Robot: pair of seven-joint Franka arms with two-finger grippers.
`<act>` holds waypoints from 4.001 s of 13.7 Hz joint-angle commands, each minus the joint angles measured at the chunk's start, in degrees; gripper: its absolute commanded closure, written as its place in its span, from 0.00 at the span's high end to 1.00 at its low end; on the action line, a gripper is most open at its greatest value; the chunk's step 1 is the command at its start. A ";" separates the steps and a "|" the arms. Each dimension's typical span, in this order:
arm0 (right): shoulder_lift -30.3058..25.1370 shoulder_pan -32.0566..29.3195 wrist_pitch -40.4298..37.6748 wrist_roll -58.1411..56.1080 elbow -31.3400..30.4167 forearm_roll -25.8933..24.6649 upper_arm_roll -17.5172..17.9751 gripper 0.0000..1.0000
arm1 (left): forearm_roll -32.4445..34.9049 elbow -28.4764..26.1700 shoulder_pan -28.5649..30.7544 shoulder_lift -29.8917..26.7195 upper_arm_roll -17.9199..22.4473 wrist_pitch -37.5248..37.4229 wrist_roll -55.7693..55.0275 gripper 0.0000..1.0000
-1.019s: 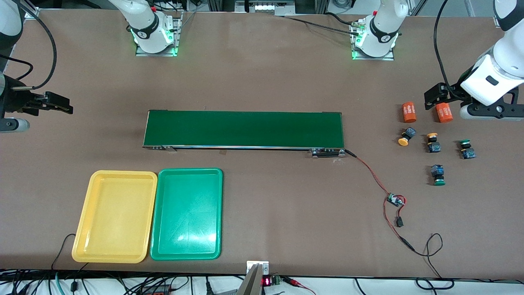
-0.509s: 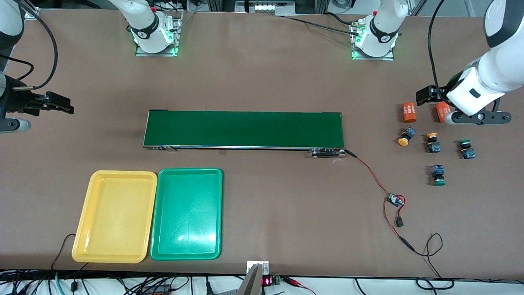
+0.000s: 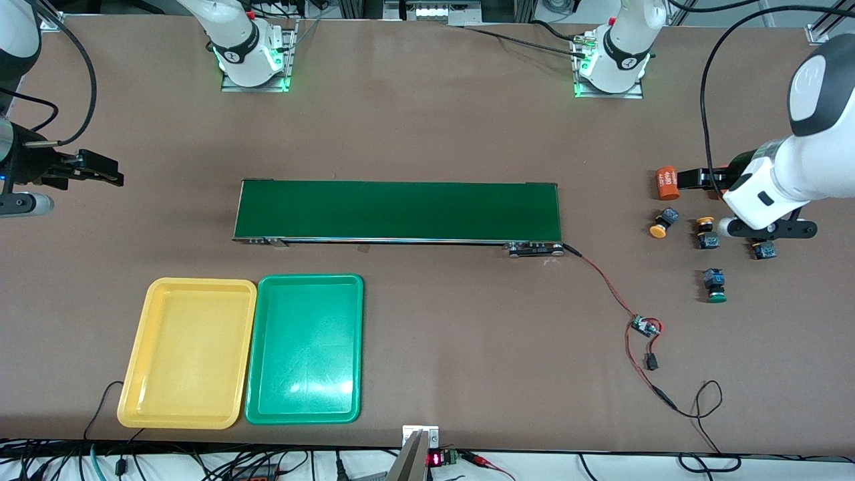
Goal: Sort buttons by color to trays
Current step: 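Reach the left gripper to the orange cylinder and grasp it, then carry the orange cylinder onto the conveyor belt and release it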
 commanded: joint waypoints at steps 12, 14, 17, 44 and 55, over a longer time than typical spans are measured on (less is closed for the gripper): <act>2.10 -0.09 -0.36 2.81 1.56 1.84 0.19 1.00 | 5.64 -50.71 10.56 -13.15 -0.31 43.99 5.36 0.97; 2.72 -0.09 1.39 2.81 1.56 1.93 0.19 1.00 | 6.51 -54.42 13.20 -10.88 -0.31 54.46 7.48 0.97; 2.90 -0.09 1.40 2.72 1.56 1.93 0.10 1.00 | 10.29 -54.61 17.50 -4.65 -0.31 63.88 10.64 0.97; 2.90 -0.44 1.31 1.67 1.56 1.75 -0.08 1.00 | 8.37 -31.85 18.92 -3.32 -23.92 36.49 34.02 0.39; 2.90 -0.44 1.40 2.46 1.56 1.84 -0.08 1.00 | 11.08 -27.98 15.84 12.85 -47.59 48.42 43.68 0.26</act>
